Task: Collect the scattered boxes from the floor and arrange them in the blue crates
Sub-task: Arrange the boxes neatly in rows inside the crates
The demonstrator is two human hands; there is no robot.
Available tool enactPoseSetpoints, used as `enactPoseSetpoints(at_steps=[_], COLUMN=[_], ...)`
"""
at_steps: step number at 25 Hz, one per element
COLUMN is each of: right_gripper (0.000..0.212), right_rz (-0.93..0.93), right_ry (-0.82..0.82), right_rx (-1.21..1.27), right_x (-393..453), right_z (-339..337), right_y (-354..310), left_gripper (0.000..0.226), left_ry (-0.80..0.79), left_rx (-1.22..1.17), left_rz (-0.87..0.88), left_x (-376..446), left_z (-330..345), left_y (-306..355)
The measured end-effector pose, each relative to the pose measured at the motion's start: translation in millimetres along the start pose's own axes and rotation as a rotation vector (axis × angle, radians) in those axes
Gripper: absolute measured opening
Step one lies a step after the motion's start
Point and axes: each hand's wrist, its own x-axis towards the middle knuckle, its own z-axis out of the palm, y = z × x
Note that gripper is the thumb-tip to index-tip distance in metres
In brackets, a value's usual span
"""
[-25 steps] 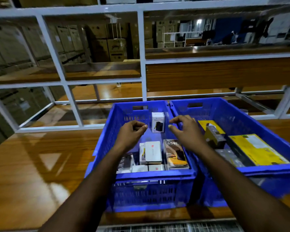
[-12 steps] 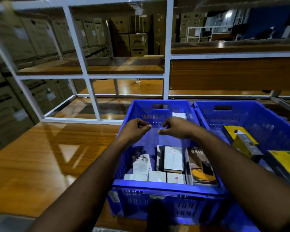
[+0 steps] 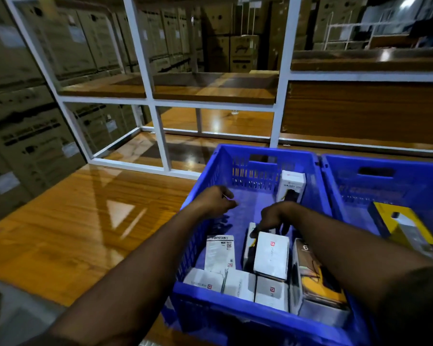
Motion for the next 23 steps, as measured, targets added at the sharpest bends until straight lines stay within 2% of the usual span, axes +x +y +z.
enactPoseSetpoints(at_steps=[2,5,9,12,13,14,15,16,19,21,23], right_gripper=[0.027,0.043,0.038,0.028,0.021,0.014,0.022,0.029,0.039,0.048,0.046], right_rz=[-0.028,-0.095,-0.105,-0.077,-0.059,-0.027,0.002,0.005,-0.030,-0.043,-0.128], right_ry=[-0.108,-0.288,-0.345,-0.392,-0.351,-0.219,-0.032,0.061,-0.101,-0.004,0.133], right_rx=[0.104,0.329,0.257,0.368,0.429,0.511,0.625,0.707,0.522,0.618,0.831], right_x=[-0.6,-5.6,-4.1,-9.4,-8.4,-5.8,-1.4,-2.0,-17.8,-25.0,-33.9], right_z=[2.9,5.9,9.2,12.2,13.7,15.6,17.0,17.3,16.6,5.9,-6.6], right_y=[3.7,-3.1,-12.4,-4.9,-2.3,0.0,3.5,4.8,-5.8,-5.6,-2.5], left_gripper=[0.035,0.033,0.029,0.017,0.011,0.010,0.012,0.014,0.017,0.017,0.022], left_ry=[-0.024,-0.012,0.008,-0.028,-0.034,-0.031,-0.026,-0.021,-0.011,0.028,0.059], left_rx=[-0.016,0.025,-0.062,-0.121,-0.131,-0.135,-0.125,-0.118,-0.123,-0.170,-0.279], left_rz=[0.009,0.070,0.097,0.114,0.125,0.140,0.153,0.163,0.150,0.130,0.090], left_x=[0.9,4.6,6.6,4.1,4.6,4.8,4.6,6.4,10.5,10.2,10.4], left_z=[-4.8,-9.0,-10.5,-7.3,-5.5,-3.8,-2.8,-1.2,-1.0,-1.3,-0.9], left_y=[3.3,11.3,9.7,4.2,2.5,1.9,2.0,1.3,-0.3,2.7,6.1])
